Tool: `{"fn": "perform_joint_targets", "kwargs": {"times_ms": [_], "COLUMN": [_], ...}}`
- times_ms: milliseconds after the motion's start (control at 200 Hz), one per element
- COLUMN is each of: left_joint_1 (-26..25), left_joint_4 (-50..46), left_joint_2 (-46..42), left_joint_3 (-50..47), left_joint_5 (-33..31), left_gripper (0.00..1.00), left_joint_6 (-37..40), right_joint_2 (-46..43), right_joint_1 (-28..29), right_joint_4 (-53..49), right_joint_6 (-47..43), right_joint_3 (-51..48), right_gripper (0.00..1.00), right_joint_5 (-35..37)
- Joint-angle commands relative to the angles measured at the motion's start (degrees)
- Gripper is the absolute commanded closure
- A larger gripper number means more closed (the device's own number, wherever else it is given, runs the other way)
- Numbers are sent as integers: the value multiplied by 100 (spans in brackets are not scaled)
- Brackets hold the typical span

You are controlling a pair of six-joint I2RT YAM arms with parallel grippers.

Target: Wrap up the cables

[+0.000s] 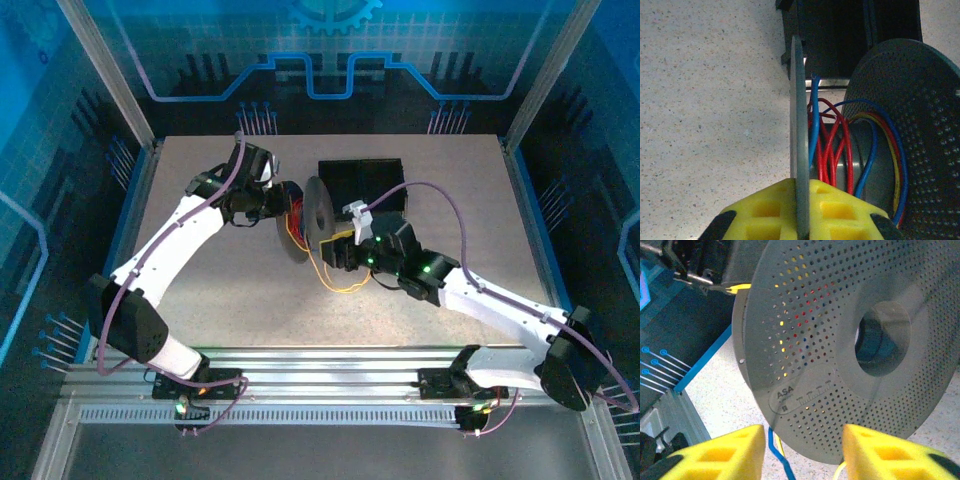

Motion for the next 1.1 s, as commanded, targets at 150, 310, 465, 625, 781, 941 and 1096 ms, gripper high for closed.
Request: {"fn": "perform_joint_targets", "kwargs": {"times_ms": [150, 310, 465, 625, 781, 941, 1096], "left_joint_1": [-129, -226, -306, -410, -464, -474, -474], "left_joint_4": [80, -102, -271, -393, -432, -442, -400], "left_joint_2": [34, 159, 334, 456, 435, 321, 124], "left_joint_3": [382, 547, 706, 820, 813, 712, 578], "left_joint_5": [-130, -337, -518, -598, -578, -528, -466], "left_gripper": [100, 100, 100, 100, 100, 100, 100], "left_joint_6": [104, 170, 254, 333, 407, 513, 582], "right_joint_2": [245, 594, 1108, 1933, 2470, 2639, 2486], "right_joint_1": [544, 1127, 1924, 2442, 2628, 2574, 2208], "right_joint_4": [-295, -899, -1002, -849, -185, 1047, 576], "right_joint_6": [-332, -1158, -2513, -4031, -5495, -7100, -7248], "right_joint_3": [492, 1084, 1568, 2146, 2403, 2072, 2047], "right_gripper": [100, 100, 100, 100, 100, 100, 100], "right_joint_5": [1207, 2346, 3793, 5047, 5658, 5726, 5209]}}
